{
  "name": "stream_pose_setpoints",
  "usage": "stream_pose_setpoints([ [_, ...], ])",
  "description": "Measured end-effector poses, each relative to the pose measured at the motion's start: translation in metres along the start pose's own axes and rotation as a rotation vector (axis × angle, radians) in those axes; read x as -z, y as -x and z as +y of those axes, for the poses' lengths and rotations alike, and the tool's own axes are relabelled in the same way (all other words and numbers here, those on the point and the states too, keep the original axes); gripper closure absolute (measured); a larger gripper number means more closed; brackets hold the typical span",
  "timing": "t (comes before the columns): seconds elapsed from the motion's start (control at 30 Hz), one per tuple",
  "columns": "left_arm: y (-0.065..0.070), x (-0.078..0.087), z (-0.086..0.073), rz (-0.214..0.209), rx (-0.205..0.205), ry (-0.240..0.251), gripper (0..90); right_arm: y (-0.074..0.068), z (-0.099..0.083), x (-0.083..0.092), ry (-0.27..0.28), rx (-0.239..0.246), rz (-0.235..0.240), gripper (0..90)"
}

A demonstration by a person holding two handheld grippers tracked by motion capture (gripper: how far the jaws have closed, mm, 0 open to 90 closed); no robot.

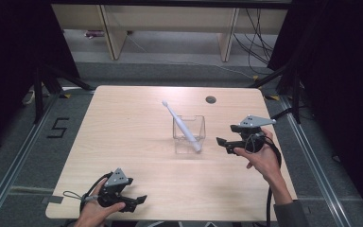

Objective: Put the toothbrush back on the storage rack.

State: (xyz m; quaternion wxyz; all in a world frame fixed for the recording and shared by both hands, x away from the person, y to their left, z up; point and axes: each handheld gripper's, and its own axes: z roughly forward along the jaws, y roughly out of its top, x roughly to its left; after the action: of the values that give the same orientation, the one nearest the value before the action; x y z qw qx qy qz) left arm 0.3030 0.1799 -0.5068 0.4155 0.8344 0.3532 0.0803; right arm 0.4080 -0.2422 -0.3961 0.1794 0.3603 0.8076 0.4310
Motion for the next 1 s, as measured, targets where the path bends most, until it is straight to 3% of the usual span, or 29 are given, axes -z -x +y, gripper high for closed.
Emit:
stream_pose_setpoints([
  [0.43, 0.000, 0.000, 0.000, 0.006, 0.008, 0.005, 14.8, -0.010, -0.013, 0.002, 0.017, 0.026, 0.015, 23.8],
  [0.47, 0.000, 0.000, 0.000, 0.006, 0.007, 0.005, 14.8, -0.010, -0.014, 0.002, 0.032, 0.045, 0.004, 23.9],
  [0.67, 0.000, 0.001, 0.000, 0.006, 0.005, 0.007, 14.8, -0.018, -0.022, 0.001, 0.024, 0.042, 0.023, 23.8],
  [0.73, 0.000, 0.001, 0.000, 0.005, 0.003, 0.006, 14.8, -0.020, -0.023, 0.001, 0.014, 0.019, 0.026, 23.6],
  [0.87, 0.000, 0.001, 0.000, 0.004, -0.002, 0.006, 14.8, -0.018, -0.029, 0.000, 0.013, 0.047, 0.022, 23.2],
  [1.0, 0.000, 0.001, 0.000, 0.006, 0.007, 0.007, 14.8, -0.022, -0.035, 0.000, -0.003, 0.020, 0.032, 22.3],
])
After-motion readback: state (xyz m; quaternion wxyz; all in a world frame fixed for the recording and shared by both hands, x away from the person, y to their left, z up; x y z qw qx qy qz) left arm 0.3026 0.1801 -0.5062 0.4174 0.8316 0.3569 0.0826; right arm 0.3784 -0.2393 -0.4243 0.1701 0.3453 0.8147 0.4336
